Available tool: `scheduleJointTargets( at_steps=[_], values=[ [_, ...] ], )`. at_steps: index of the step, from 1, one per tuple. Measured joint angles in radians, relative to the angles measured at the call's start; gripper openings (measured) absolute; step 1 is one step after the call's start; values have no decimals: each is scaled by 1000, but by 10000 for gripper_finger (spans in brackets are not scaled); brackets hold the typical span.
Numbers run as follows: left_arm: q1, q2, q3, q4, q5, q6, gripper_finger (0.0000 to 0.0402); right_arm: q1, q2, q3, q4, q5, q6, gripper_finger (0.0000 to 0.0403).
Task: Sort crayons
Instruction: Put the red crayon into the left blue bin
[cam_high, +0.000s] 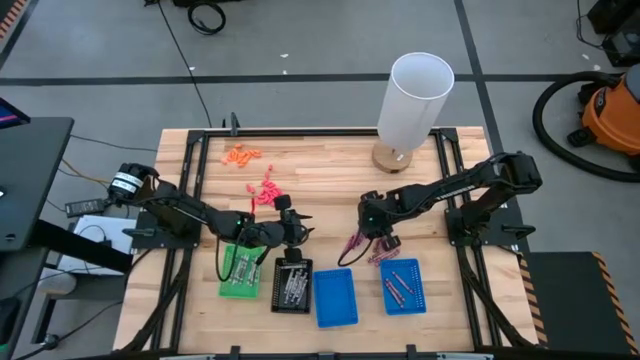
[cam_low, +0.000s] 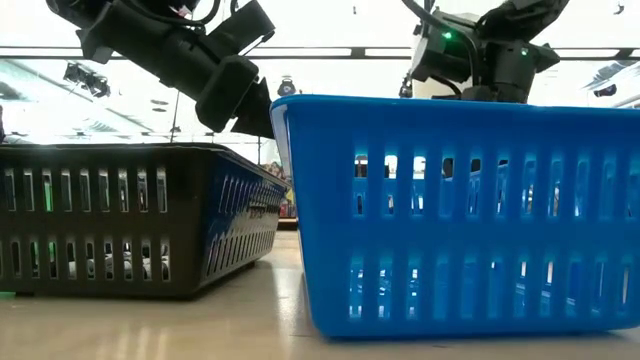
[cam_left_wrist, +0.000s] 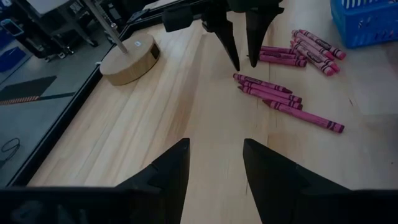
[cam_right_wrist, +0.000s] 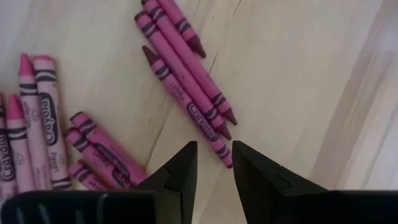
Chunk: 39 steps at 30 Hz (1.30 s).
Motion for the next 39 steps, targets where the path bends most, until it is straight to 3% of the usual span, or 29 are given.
scheduleJointTargets(
  at_steps=[13, 25, 39],
  values=[
    [0, 0, 0, -1, 0, 1, 160, -64, -1, -85, 112, -62, -77, 109],
    [0, 1, 0, -1, 0, 7, 160, -76, -1, -96, 84, -142, -46, 107],
    [0, 1, 1, -1, 0, 19, 160, -74, -2, -96, 71, -171, -47, 34]
  ],
)
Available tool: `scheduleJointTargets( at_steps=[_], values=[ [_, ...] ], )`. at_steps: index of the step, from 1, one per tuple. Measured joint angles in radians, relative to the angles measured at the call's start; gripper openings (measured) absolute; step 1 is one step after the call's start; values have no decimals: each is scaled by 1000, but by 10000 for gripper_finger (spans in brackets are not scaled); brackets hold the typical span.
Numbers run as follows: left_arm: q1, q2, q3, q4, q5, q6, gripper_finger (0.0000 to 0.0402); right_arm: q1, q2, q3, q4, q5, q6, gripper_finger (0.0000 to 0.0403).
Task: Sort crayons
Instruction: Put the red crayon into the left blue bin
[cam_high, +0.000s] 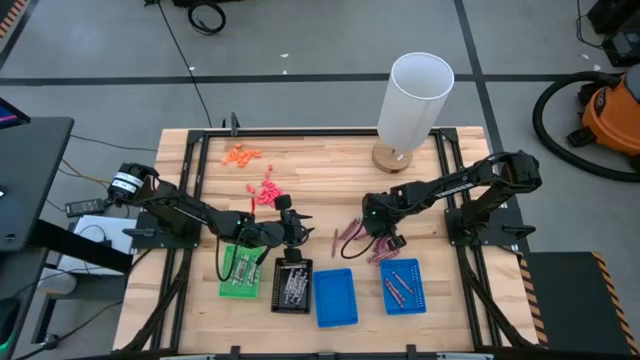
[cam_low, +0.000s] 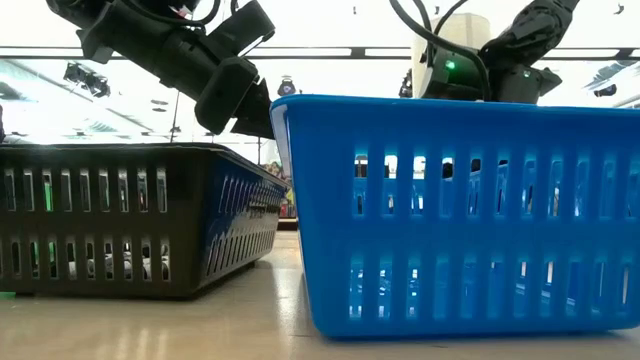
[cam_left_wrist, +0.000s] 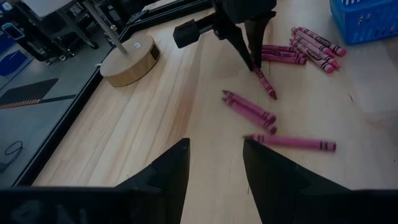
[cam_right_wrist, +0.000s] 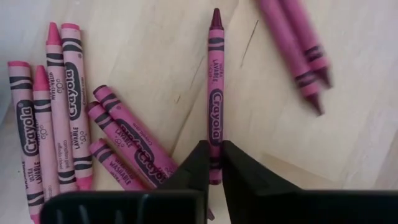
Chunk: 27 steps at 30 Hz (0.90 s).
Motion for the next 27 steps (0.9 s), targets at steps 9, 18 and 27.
scheduleJointTargets(
  at_steps=[9, 18, 27],
  values=[
    [0, 0, 0, -1, 0, -1, 160, 17, 2, 45, -58, 56, 1, 36],
    [159, 26, 1, -38, 35, -282, 160, 94, 2, 228, -207, 182, 53, 38],
    [299, 152, 0, -12, 206, -422, 160, 221, 2, 405, -376, 220, 176, 38]
  ],
)
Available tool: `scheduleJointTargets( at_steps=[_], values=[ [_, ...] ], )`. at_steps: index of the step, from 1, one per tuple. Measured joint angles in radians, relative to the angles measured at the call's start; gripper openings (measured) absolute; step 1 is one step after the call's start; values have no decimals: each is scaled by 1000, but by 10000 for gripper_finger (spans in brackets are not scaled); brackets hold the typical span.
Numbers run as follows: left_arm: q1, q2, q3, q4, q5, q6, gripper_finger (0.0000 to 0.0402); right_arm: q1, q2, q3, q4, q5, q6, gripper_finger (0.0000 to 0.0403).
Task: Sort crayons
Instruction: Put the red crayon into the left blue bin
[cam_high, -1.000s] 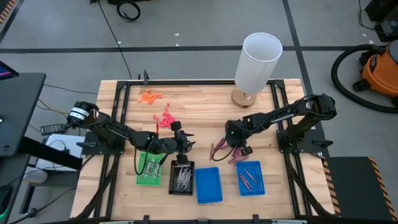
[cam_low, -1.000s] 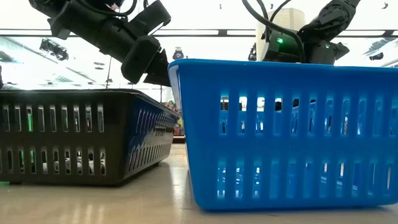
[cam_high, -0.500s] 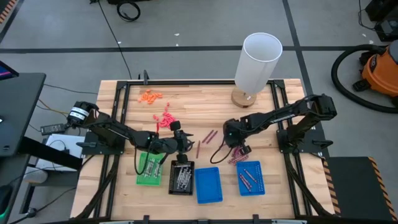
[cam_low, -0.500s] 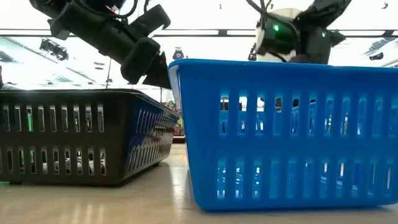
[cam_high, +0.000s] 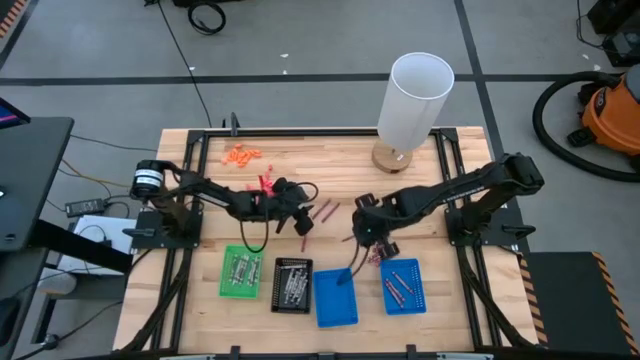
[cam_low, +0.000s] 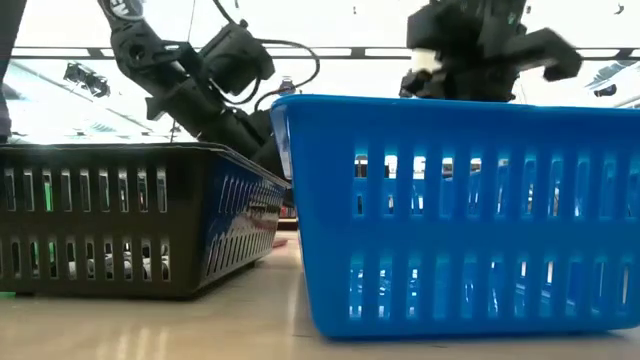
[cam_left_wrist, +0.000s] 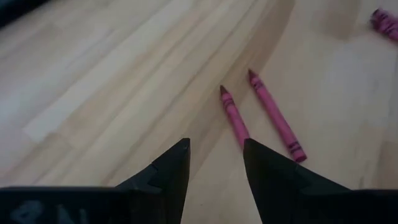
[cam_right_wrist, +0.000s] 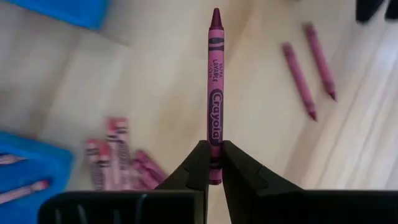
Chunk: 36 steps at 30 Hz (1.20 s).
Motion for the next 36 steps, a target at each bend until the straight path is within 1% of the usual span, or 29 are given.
scheduleJointTargets(
  at_steps=[2, 4, 9, 11, 16, 18, 21, 25, 29, 32, 36],
  values=[
    [7, 14, 0, 1, 1, -13, 160, 35, 0, 5, -3, -7, -6, 38],
    [10, 23, 0, 2, 0, -16, 160, 66, 0, 5, 1, -42, -20, 38],
    [10, 25, -1, -2, 0, -16, 160, 126, 0, 5, 101, -125, -16, 38],
    [10, 25, 0, -4, 0, -16, 160, 143, 0, 5, 155, -134, 5, 39],
    [16, 25, 0, -10, 0, -31, 160, 177, 1, -37, 354, -163, 57, 39],
    [22, 25, 0, -9, 0, -35, 160, 192, 19, -41, 431, -175, 66, 39],
    [34, 25, 0, -15, 0, -49, 160, 214, 74, -33, 486, -182, 71, 39],
    [52, 25, 0, -33, -5, -70, 160, 233, 169, 31, 503, -186, 70, 39],
    [77, 34, 0, -32, -58, -103, 160, 244, 242, 111, 472, -197, 60, 39],
    [94, 49, 0, -17, -61, -112, 160, 245, 264, 154, 424, -213, 49, 39],
    [94, 60, 0, -16, -54, -112, 160, 242, 258, 157, 357, -209, 32, 42]
  ],
)
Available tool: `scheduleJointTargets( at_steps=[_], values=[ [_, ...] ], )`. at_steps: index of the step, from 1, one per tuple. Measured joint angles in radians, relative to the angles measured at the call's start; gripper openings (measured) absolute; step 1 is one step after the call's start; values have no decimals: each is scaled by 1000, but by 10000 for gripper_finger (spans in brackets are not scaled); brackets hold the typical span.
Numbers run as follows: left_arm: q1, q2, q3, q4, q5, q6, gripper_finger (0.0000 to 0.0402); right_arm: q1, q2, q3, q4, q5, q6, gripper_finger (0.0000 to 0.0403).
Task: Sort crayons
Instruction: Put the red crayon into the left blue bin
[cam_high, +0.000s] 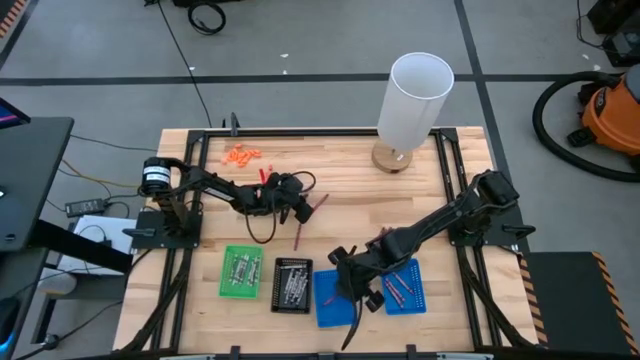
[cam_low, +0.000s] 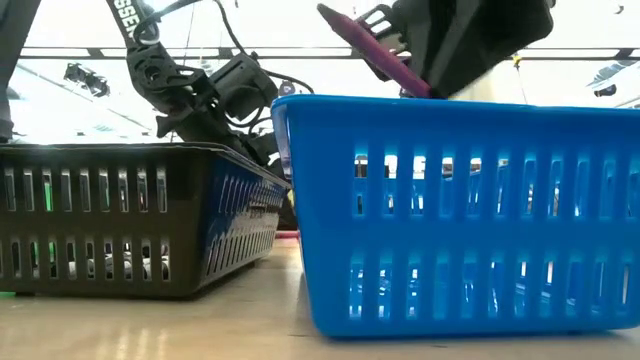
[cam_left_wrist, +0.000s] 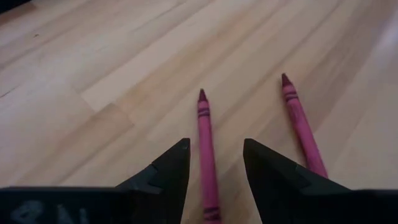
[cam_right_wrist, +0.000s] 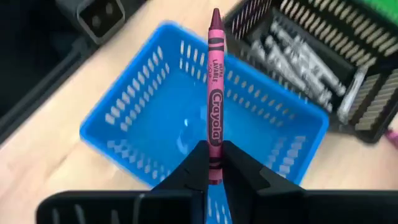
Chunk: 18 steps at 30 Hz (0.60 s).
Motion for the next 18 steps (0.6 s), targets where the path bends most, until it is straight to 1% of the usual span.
scheduleJointTargets(
  at_steps=[4, 5, 7, 9, 18],
  values=[
    [0, 0, -1, 9, 6, 0, 160, -2, -2, 0, -42, -1, -22, 46],
    [1, 0, -1, 8, 25, 3, 160, -3, 1, 0, -54, -6, -26, 47],
    [6, 0, -1, 8, 56, 10, 160, -11, 6, -5, -63, -39, -31, 47],
    [12, 0, 0, -8, 54, -7, 162, -21, 13, -7, -65, -68, -32, 47],
    [55, 0, 0, -18, 43, 0, 201, -38, 22, -8, -65, -79, -75, 48]
  ],
)
